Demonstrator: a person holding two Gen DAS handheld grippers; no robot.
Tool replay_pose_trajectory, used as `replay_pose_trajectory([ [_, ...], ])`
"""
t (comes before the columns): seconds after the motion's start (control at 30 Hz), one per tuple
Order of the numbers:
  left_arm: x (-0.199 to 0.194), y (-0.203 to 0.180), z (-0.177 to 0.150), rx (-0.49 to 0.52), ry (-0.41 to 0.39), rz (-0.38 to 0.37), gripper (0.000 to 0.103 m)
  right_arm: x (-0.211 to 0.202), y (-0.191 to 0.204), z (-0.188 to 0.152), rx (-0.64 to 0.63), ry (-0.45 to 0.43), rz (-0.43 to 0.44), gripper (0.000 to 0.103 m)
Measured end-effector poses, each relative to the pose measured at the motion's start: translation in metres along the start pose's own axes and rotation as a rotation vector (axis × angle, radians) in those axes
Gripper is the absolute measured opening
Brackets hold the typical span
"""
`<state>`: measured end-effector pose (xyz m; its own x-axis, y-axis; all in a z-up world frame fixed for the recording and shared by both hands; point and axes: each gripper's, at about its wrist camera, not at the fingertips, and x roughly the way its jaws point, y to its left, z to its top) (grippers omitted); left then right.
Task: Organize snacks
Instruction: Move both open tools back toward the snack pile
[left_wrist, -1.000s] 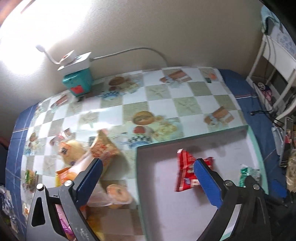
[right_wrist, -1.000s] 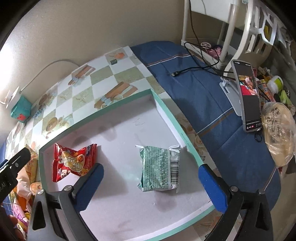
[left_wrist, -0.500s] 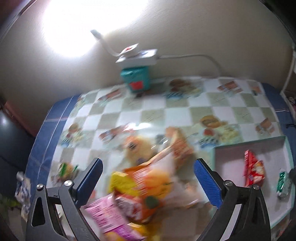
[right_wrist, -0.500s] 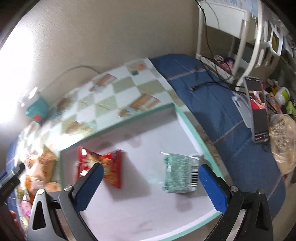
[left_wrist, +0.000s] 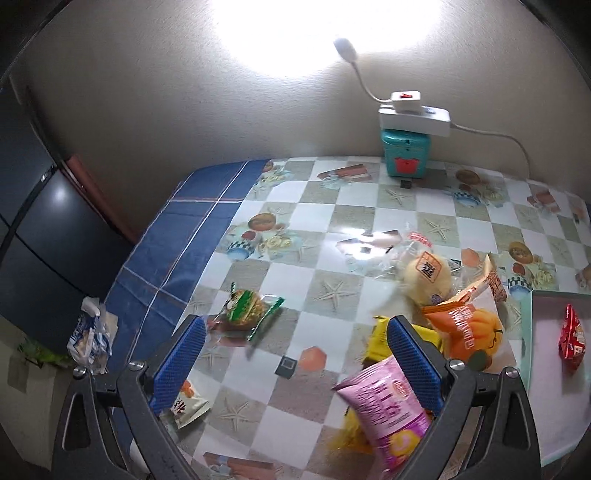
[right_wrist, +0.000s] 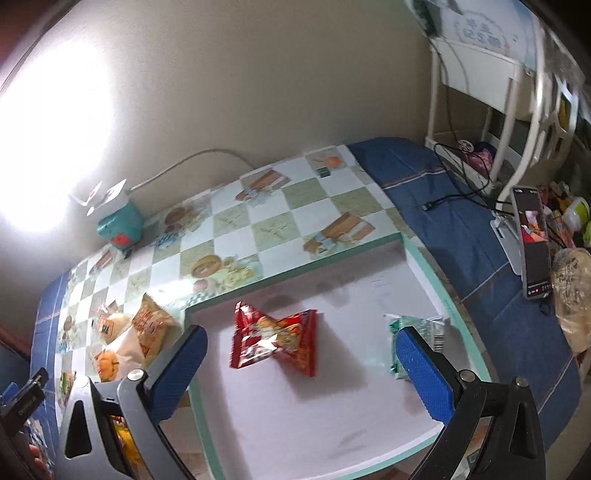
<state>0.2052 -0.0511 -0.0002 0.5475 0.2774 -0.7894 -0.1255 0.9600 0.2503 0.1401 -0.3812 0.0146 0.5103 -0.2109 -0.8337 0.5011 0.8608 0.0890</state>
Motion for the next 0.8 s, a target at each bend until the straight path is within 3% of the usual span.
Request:
replay_pose_trajectory([
  [0.3, 0.014, 0.05, -0.009, -0.055, 0.029, 0.029, 0.099, 0.004, 0.061, -0.017, -0.098, 0.053, 0.071, 0.103],
  [0.8, 0.039, 0.144, -0.033, -0.235, 0.112, 0.092, 0.099, 0.002, 0.158, -0.053, -0.257, 0.111, 0.18, 0.103],
])
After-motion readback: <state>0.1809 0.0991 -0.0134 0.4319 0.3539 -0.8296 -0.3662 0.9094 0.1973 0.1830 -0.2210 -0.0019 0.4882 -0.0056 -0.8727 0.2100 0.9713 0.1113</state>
